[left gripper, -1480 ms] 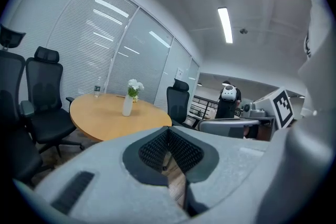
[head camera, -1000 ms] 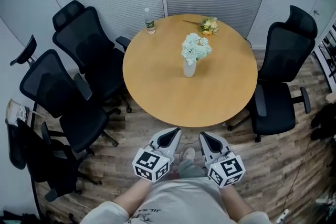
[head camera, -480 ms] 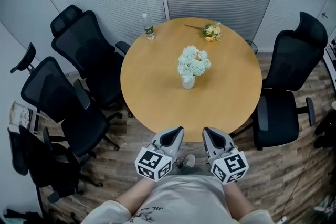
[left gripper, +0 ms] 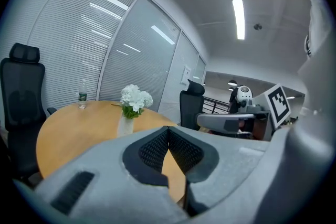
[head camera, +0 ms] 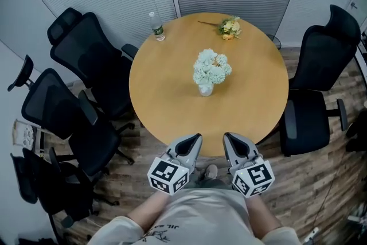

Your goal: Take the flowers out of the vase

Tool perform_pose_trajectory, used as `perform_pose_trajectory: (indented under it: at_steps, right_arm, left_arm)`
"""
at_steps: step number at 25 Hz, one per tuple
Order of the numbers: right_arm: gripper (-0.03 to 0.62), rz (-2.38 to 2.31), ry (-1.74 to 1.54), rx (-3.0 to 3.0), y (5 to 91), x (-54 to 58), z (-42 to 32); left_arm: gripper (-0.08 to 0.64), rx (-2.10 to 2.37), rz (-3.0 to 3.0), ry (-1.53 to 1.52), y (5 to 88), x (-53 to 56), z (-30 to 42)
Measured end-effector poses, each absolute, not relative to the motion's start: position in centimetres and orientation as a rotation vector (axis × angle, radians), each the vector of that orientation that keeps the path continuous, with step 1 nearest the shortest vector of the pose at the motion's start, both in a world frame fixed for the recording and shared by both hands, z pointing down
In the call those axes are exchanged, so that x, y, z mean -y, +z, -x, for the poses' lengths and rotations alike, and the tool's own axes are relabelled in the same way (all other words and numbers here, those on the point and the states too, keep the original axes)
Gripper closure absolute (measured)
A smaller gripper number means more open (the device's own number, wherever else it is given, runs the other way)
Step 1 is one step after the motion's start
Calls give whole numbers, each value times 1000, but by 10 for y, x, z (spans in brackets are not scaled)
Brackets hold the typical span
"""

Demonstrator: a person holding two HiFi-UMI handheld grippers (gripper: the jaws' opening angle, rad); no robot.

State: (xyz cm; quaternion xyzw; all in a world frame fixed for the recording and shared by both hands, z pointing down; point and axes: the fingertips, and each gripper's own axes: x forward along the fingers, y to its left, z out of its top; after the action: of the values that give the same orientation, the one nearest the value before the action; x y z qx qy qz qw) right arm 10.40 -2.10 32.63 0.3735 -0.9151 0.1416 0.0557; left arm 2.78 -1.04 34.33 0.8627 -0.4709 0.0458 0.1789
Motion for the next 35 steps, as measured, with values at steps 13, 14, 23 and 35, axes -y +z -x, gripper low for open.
perform_pose_trajectory:
  at_steps: [13,14,23,35]
  right_arm:
    - [586,-1206,389,2731,333,81,-90]
    - [586,-1211,390,2725,336,87,-90]
    - [584,-1241,398,2698,355,134,-84]
    - [583,-1228,430,2685,396,183,-63]
  left_arm:
    - [551,1313,-2468,154,349,69,9]
    - [551,1310,-2469,157,350,74,10]
    - [551,1290,-2467,181,369,118,23]
    - [550,1258,-2449,215,404,162,30]
